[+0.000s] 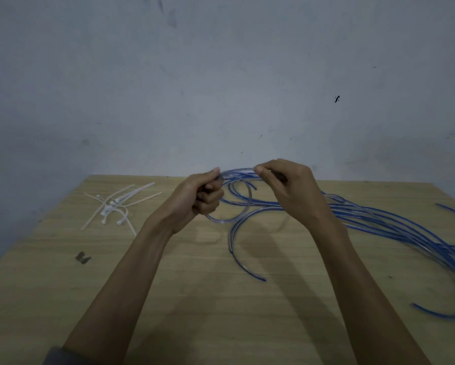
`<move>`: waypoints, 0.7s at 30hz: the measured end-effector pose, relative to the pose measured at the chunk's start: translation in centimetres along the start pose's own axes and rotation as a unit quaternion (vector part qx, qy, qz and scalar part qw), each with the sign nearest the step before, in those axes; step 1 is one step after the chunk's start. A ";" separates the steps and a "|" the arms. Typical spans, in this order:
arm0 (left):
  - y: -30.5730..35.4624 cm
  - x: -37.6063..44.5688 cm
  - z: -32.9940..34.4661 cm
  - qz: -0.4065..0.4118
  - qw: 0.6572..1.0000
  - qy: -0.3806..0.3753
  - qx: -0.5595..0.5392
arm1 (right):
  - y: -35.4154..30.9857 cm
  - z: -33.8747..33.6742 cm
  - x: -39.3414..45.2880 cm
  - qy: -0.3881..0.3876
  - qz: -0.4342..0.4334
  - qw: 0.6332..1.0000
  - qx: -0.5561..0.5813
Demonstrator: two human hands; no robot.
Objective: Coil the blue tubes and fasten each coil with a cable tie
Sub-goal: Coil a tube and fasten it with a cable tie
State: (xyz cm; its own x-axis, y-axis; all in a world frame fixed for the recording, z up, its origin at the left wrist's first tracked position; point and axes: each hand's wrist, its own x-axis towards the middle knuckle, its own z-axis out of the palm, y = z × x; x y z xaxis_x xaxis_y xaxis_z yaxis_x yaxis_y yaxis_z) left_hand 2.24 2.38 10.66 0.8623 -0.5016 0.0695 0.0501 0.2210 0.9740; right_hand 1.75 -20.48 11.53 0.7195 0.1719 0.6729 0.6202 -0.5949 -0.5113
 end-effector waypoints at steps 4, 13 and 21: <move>0.5 0.1 -0.2 0.045 0.986 0.037 -0.159 | 0.5 0.6 -0.5 -0.061 0.046 0.997 0.009; 1.1 0.0 1.4 0.152 0.964 0.075 -0.204 | -1.7 6.4 -1.1 0.079 0.085 0.991 0.070; 5.0 -1.9 1.4 0.277 0.922 0.145 -0.230 | -3.0 8.9 -2.4 0.013 0.120 0.990 0.078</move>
State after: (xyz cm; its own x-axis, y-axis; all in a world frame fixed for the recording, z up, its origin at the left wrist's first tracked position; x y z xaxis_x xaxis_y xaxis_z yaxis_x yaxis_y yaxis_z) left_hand 0.11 3.28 15.74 0.9153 0.0251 0.4019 -0.2869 0.7411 0.6071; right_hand 0.93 -12.12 6.65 0.8448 0.0187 0.5348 0.4747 -0.4874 -0.7329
